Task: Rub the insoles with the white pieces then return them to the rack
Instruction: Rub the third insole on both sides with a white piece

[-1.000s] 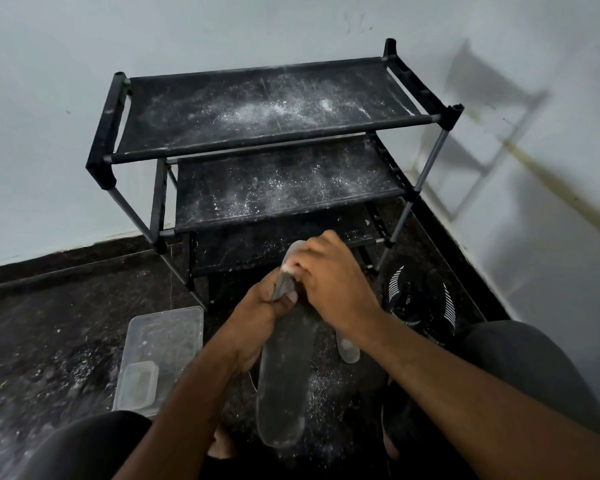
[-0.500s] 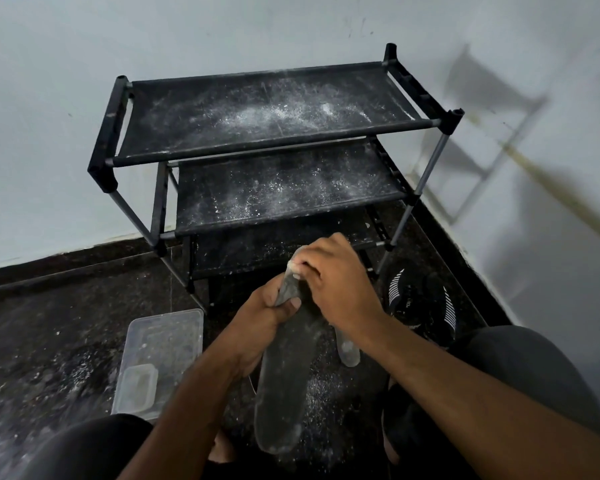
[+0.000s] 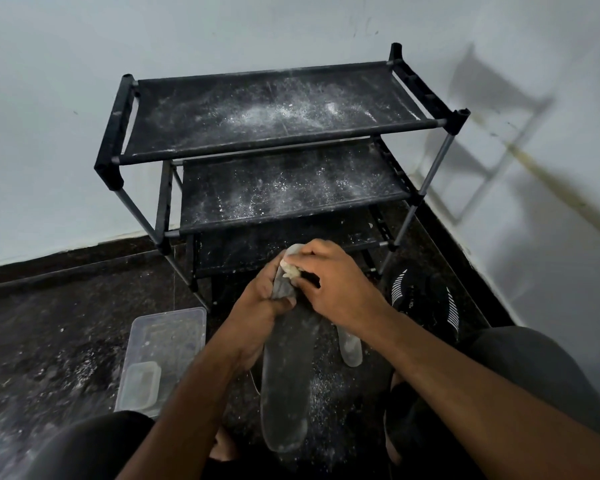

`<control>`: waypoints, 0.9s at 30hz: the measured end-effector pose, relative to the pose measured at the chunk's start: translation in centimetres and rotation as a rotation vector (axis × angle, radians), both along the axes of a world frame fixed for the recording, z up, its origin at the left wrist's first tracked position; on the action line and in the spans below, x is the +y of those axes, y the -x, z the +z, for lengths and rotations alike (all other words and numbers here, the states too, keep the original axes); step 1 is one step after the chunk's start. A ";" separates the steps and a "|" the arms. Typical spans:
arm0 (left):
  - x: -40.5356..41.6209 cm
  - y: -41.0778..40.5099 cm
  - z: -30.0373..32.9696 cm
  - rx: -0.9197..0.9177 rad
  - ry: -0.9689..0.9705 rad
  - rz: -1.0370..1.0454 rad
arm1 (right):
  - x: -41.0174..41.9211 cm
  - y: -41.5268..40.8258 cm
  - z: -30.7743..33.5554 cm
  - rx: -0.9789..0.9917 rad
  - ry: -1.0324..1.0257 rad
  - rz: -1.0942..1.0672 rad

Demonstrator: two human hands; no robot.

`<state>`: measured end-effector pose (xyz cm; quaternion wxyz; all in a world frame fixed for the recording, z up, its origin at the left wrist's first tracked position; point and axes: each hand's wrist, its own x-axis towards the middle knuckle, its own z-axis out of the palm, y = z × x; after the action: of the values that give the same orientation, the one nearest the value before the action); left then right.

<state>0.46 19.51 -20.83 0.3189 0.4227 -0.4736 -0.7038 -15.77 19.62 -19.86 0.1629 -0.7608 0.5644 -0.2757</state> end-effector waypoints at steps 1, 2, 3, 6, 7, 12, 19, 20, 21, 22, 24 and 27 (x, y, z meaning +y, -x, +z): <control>0.0 0.0 0.2 -0.016 0.035 -0.012 | -0.1 -0.1 -0.1 0.012 0.008 0.059; 0.1 0.0 0.3 -0.025 0.061 -0.018 | -0.2 -0.3 -0.5 0.035 0.019 0.107; 0.2 0.1 0.3 -0.032 0.071 -0.021 | -0.2 -0.5 -0.9 0.045 0.027 0.136; 0.3 0.2 0.3 -0.019 0.026 -0.019 | -0.2 -0.8 -1.3 0.011 0.045 0.110; 0.3 0.2 0.2 -0.008 0.008 -0.015 | 0.0 -0.7 -1.1 0.000 0.054 0.087; 0.3 0.2 0.3 0.014 -0.033 -0.009 | -0.1 1.0 0.2 0.029 0.139 -0.148; 0.4 0.2 0.1 0.018 -0.025 -0.016 | 0.6 -0.4 0.3 0.046 0.103 -0.092; 0.4 0.3 0.1 0.026 -0.028 -0.018 | 0.2 0.1 0.5 0.021 0.096 -0.149; 0.5 0.4 0.2 0.033 -0.029 -0.026 | -0.2 0.5 0.5 -0.008 0.100 -0.204; 0.5 0.5 0.2 0.038 -0.027 -0.034 | -0.4 0.7 0.5 -0.035 0.103 -0.233; 0.6 0.5 0.2 0.034 -0.019 -0.047 | -0.1 0.2 0.5 -0.037 0.105 -0.198; 0.5 0.5 -0.1 0.023 -0.001 -0.043 | 0.6 -0.7 0.1 0.001 0.132 -0.078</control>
<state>-0.04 20.03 -20.89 0.3089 0.4047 -0.4785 -0.7155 -15.11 20.20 -19.76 0.1014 -0.7476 0.5742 -0.3181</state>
